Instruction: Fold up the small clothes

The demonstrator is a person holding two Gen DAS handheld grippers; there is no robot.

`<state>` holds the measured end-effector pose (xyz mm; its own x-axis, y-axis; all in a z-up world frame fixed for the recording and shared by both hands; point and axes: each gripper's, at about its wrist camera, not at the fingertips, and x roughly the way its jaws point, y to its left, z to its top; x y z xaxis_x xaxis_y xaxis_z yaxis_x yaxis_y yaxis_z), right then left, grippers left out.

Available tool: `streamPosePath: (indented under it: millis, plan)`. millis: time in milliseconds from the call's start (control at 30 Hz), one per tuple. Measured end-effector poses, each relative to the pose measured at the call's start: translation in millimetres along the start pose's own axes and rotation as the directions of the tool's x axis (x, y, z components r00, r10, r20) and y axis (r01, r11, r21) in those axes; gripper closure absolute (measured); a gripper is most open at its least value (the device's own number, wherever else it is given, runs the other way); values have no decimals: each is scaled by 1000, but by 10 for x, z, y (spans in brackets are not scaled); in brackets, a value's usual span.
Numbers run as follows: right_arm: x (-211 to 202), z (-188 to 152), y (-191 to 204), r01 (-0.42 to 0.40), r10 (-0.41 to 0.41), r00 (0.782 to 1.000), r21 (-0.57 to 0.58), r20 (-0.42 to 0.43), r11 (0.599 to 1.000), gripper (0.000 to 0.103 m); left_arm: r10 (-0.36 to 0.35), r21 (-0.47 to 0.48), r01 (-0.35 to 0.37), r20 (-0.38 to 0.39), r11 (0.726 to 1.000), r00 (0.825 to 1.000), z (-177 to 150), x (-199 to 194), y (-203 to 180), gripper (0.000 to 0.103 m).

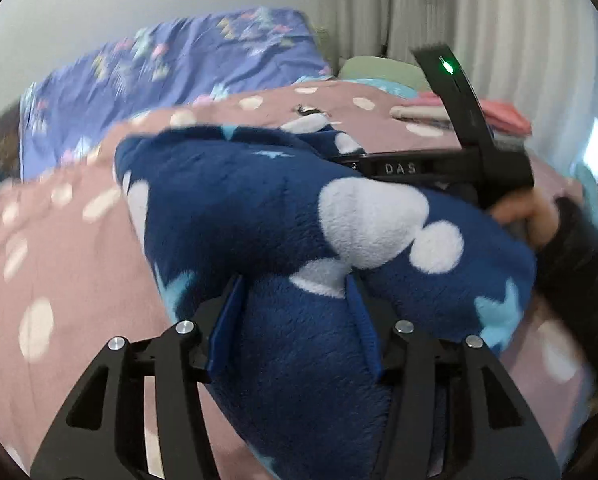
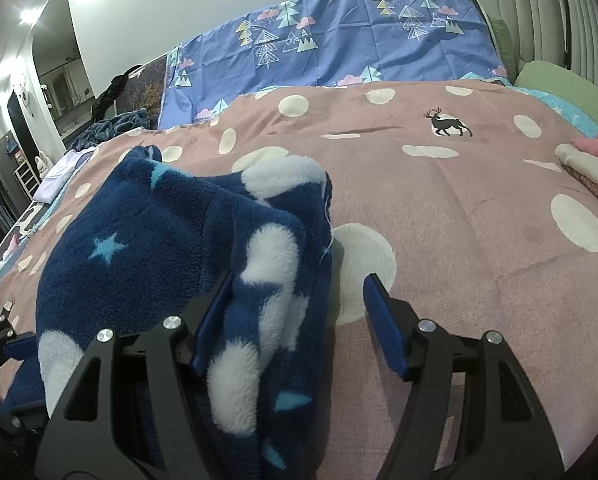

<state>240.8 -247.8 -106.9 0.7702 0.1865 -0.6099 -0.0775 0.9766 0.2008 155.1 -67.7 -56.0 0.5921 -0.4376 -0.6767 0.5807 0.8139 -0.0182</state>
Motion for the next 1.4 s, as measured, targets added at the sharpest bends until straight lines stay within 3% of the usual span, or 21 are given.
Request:
streamPosePath:
  millis: [67,300,333,367,467,600,633,667,733,867,933,1033,1133,1233,1267,1400]
  plan:
    - [-19,-11,37,7,-7,1000,-10,7,1000,36,24,39,-24,8,999,1000,-41,12,-49,50]
    - [-310,-77,50,21,-22,996,7,84,1000,38,33,27,-34,41,999,999,-140,-37,-76,51]
    - [-454,-105,55,26,-27,994,14,103,1000,40,38,22,-39,46,999,998,-156,-55,-78,51]
    - [-571,-125,53,22,-25,993,21,116,1000,50,39,18,-40,49,999,998,-163,-69,-76,51]
    - [-1143,-250,130,-42,33,983,43,183,998,61,29,10,-30,58,1000,998,-165,-83,-52,51]
    - [-1658,-556,513,-208,215,952,-53,217,977,64,33,19,-34,54,999,998,-155,-95,-64,51]
    - [-1622,-608,590,-194,202,961,-65,188,979,65,32,17,-33,54,999,998,-160,-99,-69,51]
    - [-1429,-713,677,-138,145,984,-68,104,988,66,27,12,-28,56,1000,998,-173,-109,-60,51]
    - [-1044,-888,675,-82,82,997,-47,-6,996,66,14,11,-15,59,1000,998,-155,-92,-56,50]
    - [-1025,-912,694,-95,95,995,-19,-5,995,67,-12,3,12,70,1000,997,-156,-118,-22,50]
    - [-1016,-937,759,-73,73,997,-44,4,996,67,-75,-56,80,75,995,994,-91,-182,91,50]
    - [-1019,-938,772,-64,65,998,-50,15,997,66,-169,-188,193,136,963,976,88,-320,335,56]
    - [-1017,-927,676,-79,80,997,-34,19,996,66,-235,-225,272,179,935,955,249,-282,490,58]
    - [-1031,-933,638,-85,86,996,-32,27,996,65,-239,-230,259,112,938,965,267,67,528,62]
    - [-1034,-929,628,-84,85,996,-30,29,996,65,-232,-213,251,109,944,967,201,207,502,63]
    - [-1042,-947,612,-91,91,995,-21,33,996,65,-244,-256,276,149,926,958,105,180,526,64]
